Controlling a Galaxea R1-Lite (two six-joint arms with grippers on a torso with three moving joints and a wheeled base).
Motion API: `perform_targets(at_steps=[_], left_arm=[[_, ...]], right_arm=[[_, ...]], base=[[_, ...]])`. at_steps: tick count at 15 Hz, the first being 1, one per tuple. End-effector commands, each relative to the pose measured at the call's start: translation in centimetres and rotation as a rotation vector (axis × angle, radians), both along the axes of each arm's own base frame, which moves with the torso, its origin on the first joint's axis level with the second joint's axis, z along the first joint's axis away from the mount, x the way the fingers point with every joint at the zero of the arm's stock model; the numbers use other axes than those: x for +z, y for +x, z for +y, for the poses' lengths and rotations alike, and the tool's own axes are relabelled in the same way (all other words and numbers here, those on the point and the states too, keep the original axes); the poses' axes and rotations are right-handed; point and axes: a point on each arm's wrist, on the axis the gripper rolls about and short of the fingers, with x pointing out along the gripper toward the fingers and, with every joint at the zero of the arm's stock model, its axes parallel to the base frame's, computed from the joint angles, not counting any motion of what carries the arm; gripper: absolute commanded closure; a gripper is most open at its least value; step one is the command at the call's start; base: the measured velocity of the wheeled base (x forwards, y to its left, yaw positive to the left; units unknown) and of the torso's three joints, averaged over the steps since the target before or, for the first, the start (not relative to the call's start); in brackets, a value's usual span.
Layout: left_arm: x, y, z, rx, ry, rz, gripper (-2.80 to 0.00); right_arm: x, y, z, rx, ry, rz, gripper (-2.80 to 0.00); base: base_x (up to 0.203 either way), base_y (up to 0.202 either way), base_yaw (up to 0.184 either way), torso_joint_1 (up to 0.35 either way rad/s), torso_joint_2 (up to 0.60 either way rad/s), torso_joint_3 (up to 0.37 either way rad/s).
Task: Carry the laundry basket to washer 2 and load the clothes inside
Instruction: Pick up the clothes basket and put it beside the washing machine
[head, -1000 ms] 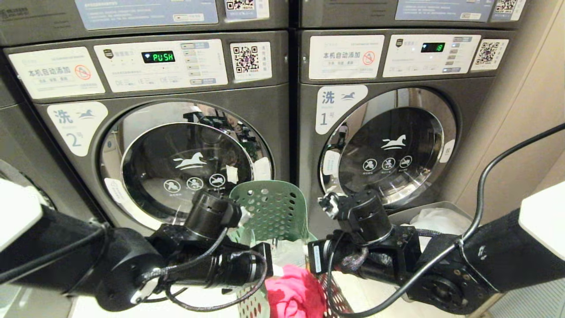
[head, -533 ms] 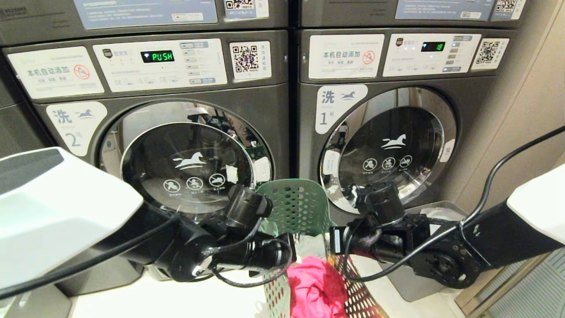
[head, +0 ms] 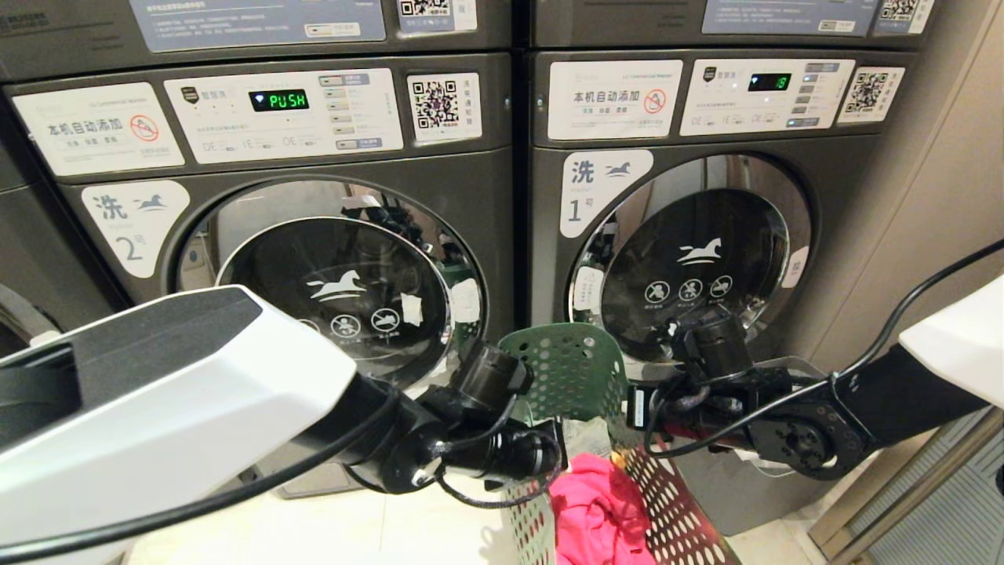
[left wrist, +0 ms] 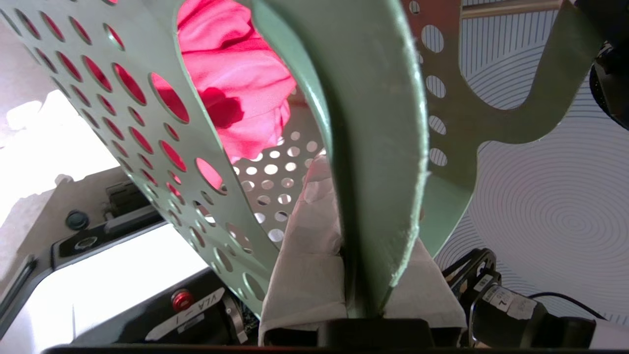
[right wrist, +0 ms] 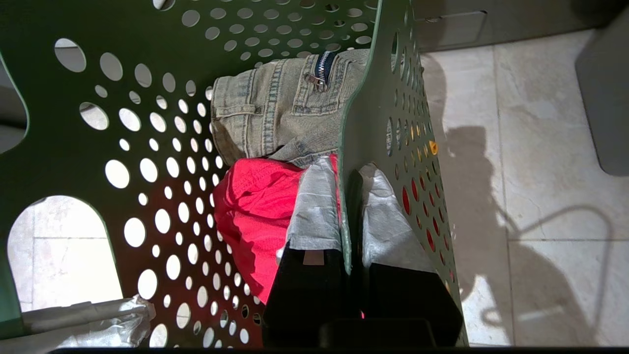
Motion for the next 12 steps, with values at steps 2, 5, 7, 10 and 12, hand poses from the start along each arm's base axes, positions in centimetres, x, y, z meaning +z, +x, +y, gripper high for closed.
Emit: perform_targets(at_steps=[2, 5, 7, 10, 12], left_arm=[[-0.8, 0.2, -1.5, -0.02, -0.004, 0.002, 0.0], [-0.6, 0.6, -2.6, -0.033, -0.019, -0.014, 0.0], [-0.7, 0.8, -3.1, -0.04, -0.019, -0.015, 0.0], [-0.6, 1.3, -3.8, -0.044, -0.01, -0.013, 0.0], [-0.6, 1.4, -4.2, -0.058, 0.005, -0.017, 0.0]], right_arm=[[-0.7, 0.0, -0.7, -0.019, -0.009, 0.025, 0.0], [-0.8, 0.0, -1.1, -0.032, -0.011, 0.029, 0.0], [-0.7, 0.3, -1.5, -0.045, -0.009, 0.025, 0.0], [-0.6, 0.6, -2.1, -0.063, -0.008, 0.019, 0.0], [-0.5, 0.8, -2.5, -0.077, -0.009, 0.017, 0.0]], base=[[0.0, 0.0, 0.0, 0.0, 0.0, 0.0], [0.0, 0.0, 0.0, 0.001, 0.0, -0.116], [0.0, 0.0, 0.0, 0.005, 0.0, -0.183], [0.0, 0.0, 0.0, 0.006, 0.0, -0.193], [0.0, 0.0, 0.0, 0.002, 0.0, -0.19]])
